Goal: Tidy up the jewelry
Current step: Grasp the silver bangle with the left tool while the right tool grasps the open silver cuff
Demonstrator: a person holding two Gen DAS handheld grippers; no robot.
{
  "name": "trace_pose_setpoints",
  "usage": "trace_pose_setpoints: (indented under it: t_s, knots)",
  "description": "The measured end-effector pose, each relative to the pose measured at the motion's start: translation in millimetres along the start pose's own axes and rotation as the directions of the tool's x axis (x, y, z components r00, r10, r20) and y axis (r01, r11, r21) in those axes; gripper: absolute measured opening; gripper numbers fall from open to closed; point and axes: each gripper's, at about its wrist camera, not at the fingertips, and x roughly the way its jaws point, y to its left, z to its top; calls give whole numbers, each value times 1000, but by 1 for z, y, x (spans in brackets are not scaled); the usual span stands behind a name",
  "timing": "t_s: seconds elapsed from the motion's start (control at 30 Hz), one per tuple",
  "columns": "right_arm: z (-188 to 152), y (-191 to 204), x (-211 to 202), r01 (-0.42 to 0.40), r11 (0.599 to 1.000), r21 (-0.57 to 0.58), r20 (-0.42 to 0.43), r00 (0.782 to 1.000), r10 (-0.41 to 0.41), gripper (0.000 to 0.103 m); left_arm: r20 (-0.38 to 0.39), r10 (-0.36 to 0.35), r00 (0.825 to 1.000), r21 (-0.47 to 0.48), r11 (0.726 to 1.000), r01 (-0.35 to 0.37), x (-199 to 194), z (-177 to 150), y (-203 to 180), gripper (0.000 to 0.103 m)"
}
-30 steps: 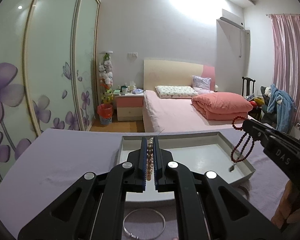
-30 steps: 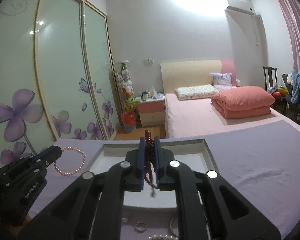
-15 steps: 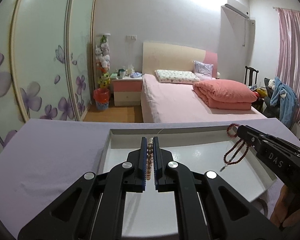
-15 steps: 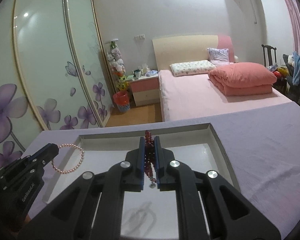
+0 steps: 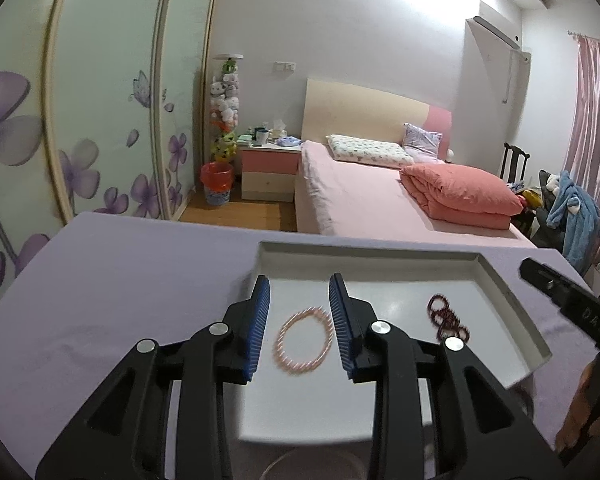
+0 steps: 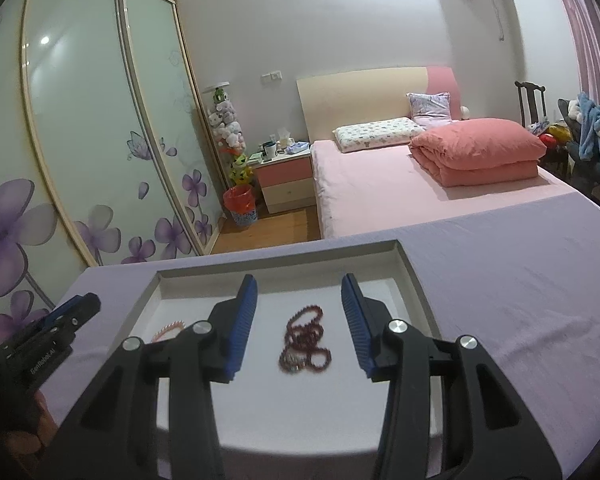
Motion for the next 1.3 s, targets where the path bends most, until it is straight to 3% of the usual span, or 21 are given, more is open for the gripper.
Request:
trace_pose_setpoints:
  t_s: [0.27, 0.6, 0.87, 1.03, 1.3]
  knots:
    - [-22, -17, -50, 26, 1000, -16, -19, 999, -26, 45, -33, 17, 999, 7, 1000, -17, -42, -29, 27, 39]
    - [-75, -24, -76, 24, 999, -43, -176, 984, -32, 45, -103, 18, 995, -11, 1000, -19, -62, -58, 38, 44]
    - [-89, -34, -56, 71, 997, -27, -279, 957, -76, 46, -124, 25, 992, 2, 1000, -25, -66, -70, 34, 48]
    - [-87, -21, -38, 92, 994, -66, -287, 952, -108, 69, -136, 23, 990, 2, 1000, -23, -64, -75, 33, 51]
    - [-88, -8, -3, 137, 984, -111, -346, 923, -168, 74, -141, 20, 990, 6, 1000, -19, -63, -77, 32, 58]
